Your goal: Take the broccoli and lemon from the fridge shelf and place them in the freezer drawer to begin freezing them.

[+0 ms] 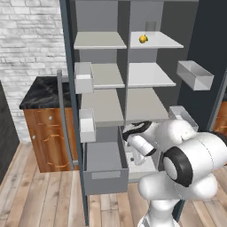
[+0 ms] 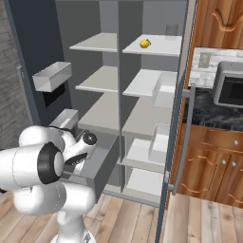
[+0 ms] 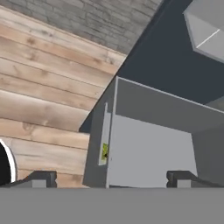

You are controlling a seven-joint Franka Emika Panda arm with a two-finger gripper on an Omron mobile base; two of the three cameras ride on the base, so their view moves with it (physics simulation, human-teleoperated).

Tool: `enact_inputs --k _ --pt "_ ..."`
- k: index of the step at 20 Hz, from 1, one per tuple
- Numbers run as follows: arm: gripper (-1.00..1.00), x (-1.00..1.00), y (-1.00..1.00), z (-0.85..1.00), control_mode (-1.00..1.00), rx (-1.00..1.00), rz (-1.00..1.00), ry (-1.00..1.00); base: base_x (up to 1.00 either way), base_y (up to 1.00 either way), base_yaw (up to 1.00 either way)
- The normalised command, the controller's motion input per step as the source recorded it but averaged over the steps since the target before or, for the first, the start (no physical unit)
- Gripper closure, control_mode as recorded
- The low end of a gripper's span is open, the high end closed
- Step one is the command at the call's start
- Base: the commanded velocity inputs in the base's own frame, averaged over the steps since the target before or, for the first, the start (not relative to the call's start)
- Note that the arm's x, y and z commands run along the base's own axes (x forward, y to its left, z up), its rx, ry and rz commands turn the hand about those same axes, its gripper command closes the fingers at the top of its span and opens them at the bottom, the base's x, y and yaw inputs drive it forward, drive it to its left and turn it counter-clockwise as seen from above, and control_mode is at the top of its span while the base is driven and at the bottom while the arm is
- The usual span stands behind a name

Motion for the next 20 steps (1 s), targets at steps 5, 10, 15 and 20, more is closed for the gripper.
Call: enact_inputs --k 5,10,15,20 --pt "-1.0 0.0 -0.34 1.0 -1.0 0.0 -0.16 -0.04 0.0 0.0 0.0" --pt "-1.0 -0.15 -0.36 0.99 -1.0 0.11 -0.18 0.0 0.0 0.0 0.0" --pt "-1.0 -0.56 -0.2 0.78 -1.0 0.2 -0.2 0.0 0.0 0.0 0.0" --pt "-1.0 -0.56 -0.04 0.63 -1.0 0.16 -0.3 0.0 0.0 0.0 0.0"
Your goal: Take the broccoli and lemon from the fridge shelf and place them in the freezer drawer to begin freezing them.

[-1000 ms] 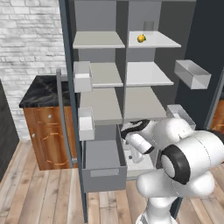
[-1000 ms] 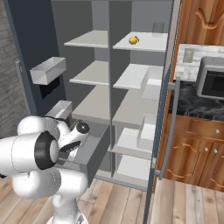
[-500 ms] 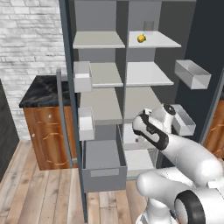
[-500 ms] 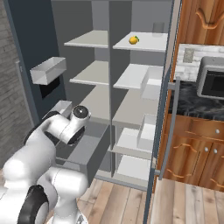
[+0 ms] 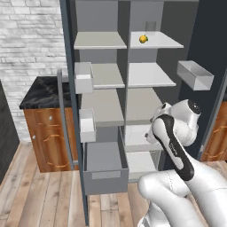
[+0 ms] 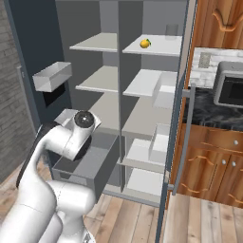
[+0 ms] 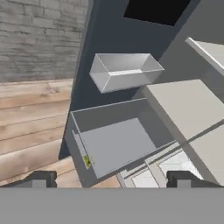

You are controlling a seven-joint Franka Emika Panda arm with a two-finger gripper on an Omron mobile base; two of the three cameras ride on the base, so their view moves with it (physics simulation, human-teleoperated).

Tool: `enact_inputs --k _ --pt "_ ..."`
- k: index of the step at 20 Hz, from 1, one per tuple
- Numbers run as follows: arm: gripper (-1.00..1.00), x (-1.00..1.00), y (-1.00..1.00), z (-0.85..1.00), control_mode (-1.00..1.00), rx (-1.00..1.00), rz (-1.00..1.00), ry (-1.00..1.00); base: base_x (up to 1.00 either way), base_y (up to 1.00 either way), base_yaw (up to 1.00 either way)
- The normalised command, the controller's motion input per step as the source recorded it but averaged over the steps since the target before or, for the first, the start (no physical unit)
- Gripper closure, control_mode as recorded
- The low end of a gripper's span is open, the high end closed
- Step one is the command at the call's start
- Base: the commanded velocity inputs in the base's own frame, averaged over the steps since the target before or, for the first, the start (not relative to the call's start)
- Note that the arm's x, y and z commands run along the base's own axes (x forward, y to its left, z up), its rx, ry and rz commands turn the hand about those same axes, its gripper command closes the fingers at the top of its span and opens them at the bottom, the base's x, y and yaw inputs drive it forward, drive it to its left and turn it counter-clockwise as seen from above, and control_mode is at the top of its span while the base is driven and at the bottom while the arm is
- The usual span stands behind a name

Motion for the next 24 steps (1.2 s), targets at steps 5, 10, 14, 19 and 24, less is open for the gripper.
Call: enact_inputs --k 5,10,14,19,24 --pt "-1.0 -0.36 0.0 0.68 -1.0 0.05 -0.4 0.0 0.0 0.0 0.0" --pt "-1.0 -0.51 -0.09 0.58 -1.0 0.01 -0.37 0.01 0.0 0.0 0.0" --pt "-1.0 -0.72 -0.34 0.51 -1.0 0.04 -0.28 0.02 0.0 0.0 0.0" --pt "-1.0 -0.82 -0.06 0.26 -1.0 0.09 -0.22 0.09 0.0 0.0 0.0" --pt "-1.0 -0.89 0.0 -0.02 -1.0 0.07 -0.1 0.08 0.0 0.0 0.0"
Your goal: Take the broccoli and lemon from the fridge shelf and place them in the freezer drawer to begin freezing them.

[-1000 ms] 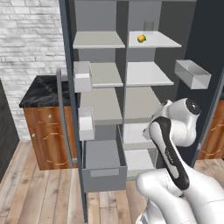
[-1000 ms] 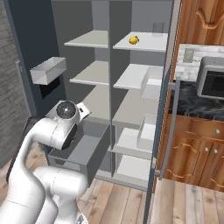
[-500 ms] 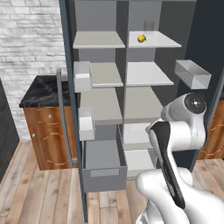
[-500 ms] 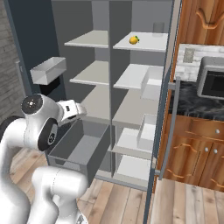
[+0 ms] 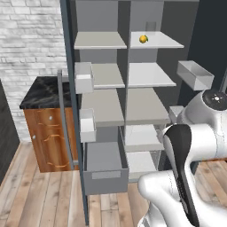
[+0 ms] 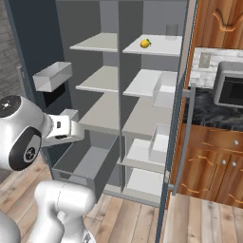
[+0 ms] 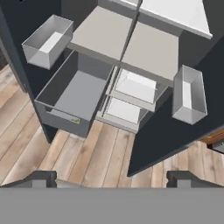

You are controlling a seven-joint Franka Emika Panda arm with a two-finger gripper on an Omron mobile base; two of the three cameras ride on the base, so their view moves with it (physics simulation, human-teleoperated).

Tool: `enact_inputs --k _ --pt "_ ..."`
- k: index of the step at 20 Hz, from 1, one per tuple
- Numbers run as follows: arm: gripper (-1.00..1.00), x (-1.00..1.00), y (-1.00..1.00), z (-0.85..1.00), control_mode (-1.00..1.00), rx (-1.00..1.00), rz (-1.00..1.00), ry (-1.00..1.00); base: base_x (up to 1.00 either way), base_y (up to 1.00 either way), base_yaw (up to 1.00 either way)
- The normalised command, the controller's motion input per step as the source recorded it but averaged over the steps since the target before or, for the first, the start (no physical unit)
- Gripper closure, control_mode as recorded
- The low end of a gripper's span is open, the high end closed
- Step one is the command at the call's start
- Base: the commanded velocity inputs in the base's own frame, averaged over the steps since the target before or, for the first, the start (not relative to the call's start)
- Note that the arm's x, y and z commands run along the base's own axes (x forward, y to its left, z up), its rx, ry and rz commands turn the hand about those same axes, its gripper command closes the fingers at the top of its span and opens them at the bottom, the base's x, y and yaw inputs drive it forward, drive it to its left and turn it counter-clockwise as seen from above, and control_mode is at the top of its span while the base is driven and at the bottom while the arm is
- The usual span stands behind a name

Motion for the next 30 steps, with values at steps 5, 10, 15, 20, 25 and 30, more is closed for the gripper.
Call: enact_inputs --k 5,10,15,20,25,30 --pt "-1.0 -0.24 0.08 -0.18 -1.0 0.0 -0.01 0.12 0.0 0.0 0.0" --pt "-1.0 -0.03 0.0 -0.07 1.0 0.01 0.0 0.04 0.0 0.0 -0.01" --pt "-1.0 0.0 0.0 0.0 1.0 0.0 0.0 0.0 0.18 -0.22 -0.25" --pt "-1.0 0.0 0.0 0.0 1.0 0.0 0.0 0.0 0.34 -0.19 -0.24" --pt "-1.0 0.0 0.0 0.0 1.0 0.0 0.0 0.0 0.51 -0.1 -0.06" --pt "-1.0 0.0 0.0 0.0 1.0 0.0 0.0 0.0 0.63 0.0 0.0"
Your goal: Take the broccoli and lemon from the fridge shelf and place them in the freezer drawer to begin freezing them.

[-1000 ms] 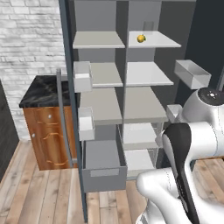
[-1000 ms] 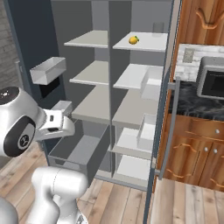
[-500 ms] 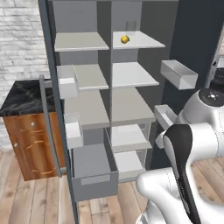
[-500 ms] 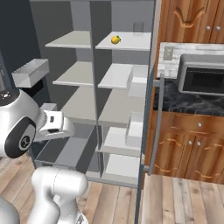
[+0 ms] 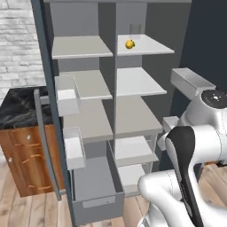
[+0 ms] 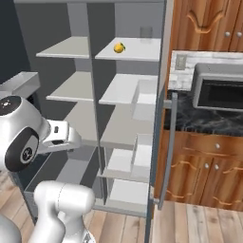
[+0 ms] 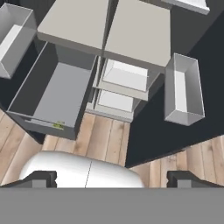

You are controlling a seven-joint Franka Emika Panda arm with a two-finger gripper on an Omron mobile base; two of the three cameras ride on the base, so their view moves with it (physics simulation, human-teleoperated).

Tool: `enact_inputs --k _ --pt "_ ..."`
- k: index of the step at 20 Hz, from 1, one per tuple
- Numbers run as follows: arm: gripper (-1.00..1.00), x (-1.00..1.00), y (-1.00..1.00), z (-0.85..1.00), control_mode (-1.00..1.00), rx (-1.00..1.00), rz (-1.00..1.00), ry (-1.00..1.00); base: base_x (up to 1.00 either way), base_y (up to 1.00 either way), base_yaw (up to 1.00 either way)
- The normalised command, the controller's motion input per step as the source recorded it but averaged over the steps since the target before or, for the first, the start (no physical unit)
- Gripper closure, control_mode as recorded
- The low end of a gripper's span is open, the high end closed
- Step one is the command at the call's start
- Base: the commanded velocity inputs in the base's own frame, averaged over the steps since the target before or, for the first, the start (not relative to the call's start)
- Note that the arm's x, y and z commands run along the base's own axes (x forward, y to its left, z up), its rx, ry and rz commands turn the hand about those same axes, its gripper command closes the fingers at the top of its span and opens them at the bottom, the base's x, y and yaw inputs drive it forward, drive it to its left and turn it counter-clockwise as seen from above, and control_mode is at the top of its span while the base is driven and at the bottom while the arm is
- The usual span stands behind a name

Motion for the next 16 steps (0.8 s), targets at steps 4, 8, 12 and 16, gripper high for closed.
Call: enact_inputs --k 4,8,12,16 --pt "-1.0 0.0 0.0 0.0 1.0 0.0 0.0 0.0 0.44 -0.2 0.0" --pt "-1.0 0.0 0.0 0.0 1.0 0.0 0.0 0.0 0.43 -0.19 0.01" --pt "-1.0 0.0 0.0 0.0 1.0 0.0 0.0 0.0 0.34 -0.41 0.11" --pt "-1.0 0.0 0.0 0.0 1.0 0.0 0.0 0.0 0.26 -0.42 0.08"
